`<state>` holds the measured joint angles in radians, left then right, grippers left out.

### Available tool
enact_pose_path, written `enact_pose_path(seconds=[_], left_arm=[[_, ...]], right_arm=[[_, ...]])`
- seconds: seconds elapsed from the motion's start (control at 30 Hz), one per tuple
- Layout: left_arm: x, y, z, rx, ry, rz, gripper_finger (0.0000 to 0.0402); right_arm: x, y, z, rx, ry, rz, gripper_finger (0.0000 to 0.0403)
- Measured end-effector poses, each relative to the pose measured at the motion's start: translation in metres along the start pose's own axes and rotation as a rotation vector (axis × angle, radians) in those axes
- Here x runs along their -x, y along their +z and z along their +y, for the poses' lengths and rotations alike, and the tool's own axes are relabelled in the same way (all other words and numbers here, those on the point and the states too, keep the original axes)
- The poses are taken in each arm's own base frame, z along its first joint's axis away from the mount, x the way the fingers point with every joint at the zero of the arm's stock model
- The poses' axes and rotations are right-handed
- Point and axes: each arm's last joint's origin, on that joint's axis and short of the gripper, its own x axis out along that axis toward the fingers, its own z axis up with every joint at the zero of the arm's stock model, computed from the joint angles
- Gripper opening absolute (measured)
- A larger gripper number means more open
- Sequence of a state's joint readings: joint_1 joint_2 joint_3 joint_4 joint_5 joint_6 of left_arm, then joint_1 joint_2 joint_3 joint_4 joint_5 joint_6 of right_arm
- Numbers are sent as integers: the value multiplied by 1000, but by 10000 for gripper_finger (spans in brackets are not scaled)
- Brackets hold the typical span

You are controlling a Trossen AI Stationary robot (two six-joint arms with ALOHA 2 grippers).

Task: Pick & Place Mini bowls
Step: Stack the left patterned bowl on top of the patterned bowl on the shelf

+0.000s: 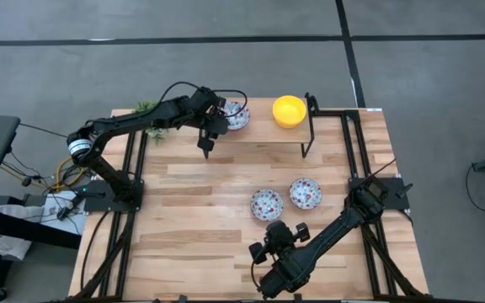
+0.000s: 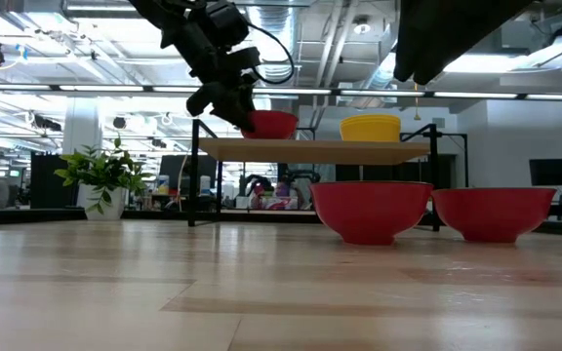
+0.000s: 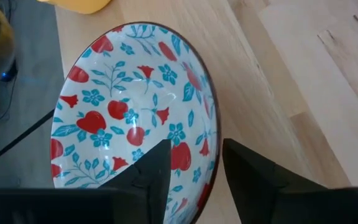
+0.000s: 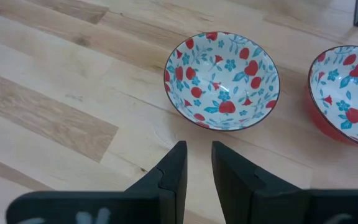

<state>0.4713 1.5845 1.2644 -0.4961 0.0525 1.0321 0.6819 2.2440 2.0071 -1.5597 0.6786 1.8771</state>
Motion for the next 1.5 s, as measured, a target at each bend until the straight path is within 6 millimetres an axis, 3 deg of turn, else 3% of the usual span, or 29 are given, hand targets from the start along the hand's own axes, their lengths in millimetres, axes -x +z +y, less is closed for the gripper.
enact_pose_path(seconds=[0.4, 0.8, 1.03, 1.5], left_arm=[[2, -1, 0, 0, 23, 35, 161], [31, 4, 5, -8, 96, -6, 161], [36, 3, 4, 39, 85, -6, 159], [41, 1, -30, 8, -26, 32, 159]], right_arm=[[0, -1, 1, -8, 10, 4, 63], [1, -1, 1, -9, 17, 4, 63], [1, -2, 2, -13, 22, 6, 63], [5, -6, 1, -4, 34, 10, 63]])
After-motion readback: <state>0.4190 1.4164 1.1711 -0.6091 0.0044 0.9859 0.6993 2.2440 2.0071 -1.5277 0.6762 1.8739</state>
